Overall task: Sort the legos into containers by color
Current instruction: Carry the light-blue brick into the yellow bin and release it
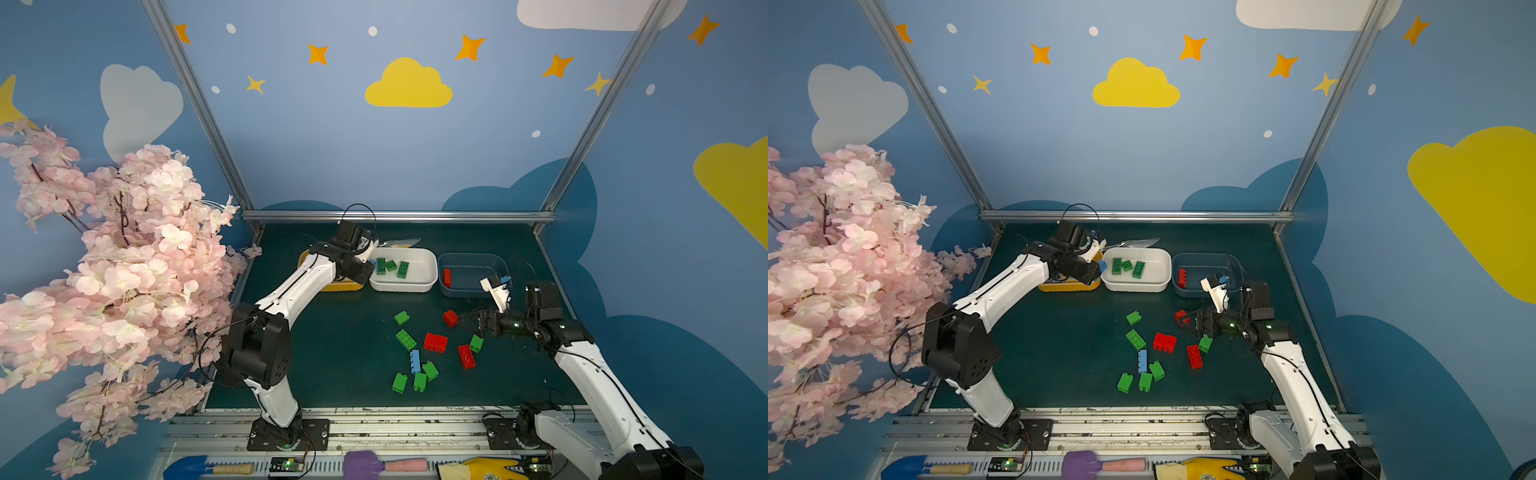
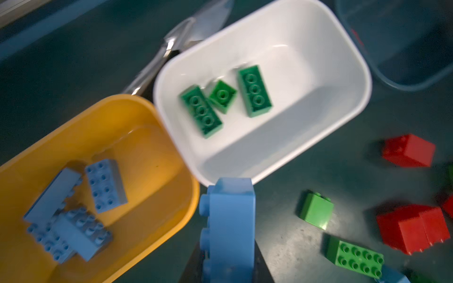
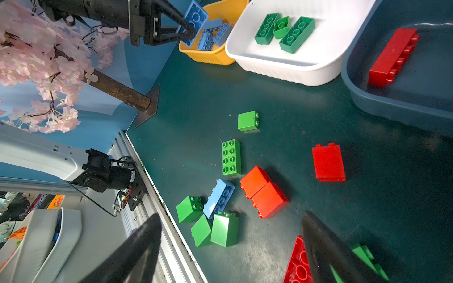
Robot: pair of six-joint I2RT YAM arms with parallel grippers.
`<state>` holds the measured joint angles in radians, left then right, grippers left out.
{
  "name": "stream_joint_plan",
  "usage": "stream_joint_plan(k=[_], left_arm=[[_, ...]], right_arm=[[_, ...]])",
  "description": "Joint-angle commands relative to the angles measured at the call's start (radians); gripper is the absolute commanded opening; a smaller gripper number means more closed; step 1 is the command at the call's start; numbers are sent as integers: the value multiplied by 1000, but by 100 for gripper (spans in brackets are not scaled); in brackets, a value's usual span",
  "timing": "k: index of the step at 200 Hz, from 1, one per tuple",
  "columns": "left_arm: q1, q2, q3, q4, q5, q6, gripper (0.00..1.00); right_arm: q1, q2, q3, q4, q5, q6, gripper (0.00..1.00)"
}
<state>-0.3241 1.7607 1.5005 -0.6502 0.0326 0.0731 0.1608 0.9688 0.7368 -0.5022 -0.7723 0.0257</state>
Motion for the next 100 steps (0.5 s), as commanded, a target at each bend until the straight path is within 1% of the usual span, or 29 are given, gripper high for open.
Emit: stream_joint_plan(k=[1,13,27,44,80,100], left_arm=[[64,60,47,35,-41,-187,20],[94,108,78,38,-69,-248,20],[114,174,135,21,-94,-287,20],[127,249,196,14,-108,-315,20],[134,382,286,11,-94,-347,21],[135,434,317,-13,-133,-361,22]], right_arm=[[10,6,24,17,-17,13,88],[15,5,23,18,-10,15,88],[18,6,23,20,-7,16,88],[22,8,22,19,-3,16,88],[26,13,21,22,5,19,88],[26,16,21,18,10,17,88]])
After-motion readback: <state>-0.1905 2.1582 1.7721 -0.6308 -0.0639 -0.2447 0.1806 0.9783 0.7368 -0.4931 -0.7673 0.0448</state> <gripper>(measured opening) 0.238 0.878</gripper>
